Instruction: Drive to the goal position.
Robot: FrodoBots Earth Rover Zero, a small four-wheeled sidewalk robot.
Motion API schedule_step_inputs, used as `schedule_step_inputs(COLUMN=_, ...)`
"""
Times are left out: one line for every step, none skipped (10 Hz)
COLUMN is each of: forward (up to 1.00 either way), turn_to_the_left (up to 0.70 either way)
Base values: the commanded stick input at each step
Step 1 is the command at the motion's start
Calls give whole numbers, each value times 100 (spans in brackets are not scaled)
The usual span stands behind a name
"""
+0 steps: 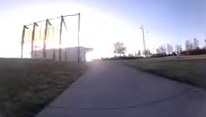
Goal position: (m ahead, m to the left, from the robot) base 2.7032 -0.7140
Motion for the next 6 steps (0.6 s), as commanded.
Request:
schedule_step_inputs(forward=50, turn_to_the_left=0)
schedule_step_inputs(forward=50, turn_to_the_left=0)
schedule_step_inputs(forward=50, turn_to_the_left=0)
schedule_step_inputs(forward=50, turn_to_the_left=0)
schedule_step_inputs(forward=50, turn_to_the_left=0)
schedule_step_inputs(forward=50, turn_to_the_left=0)
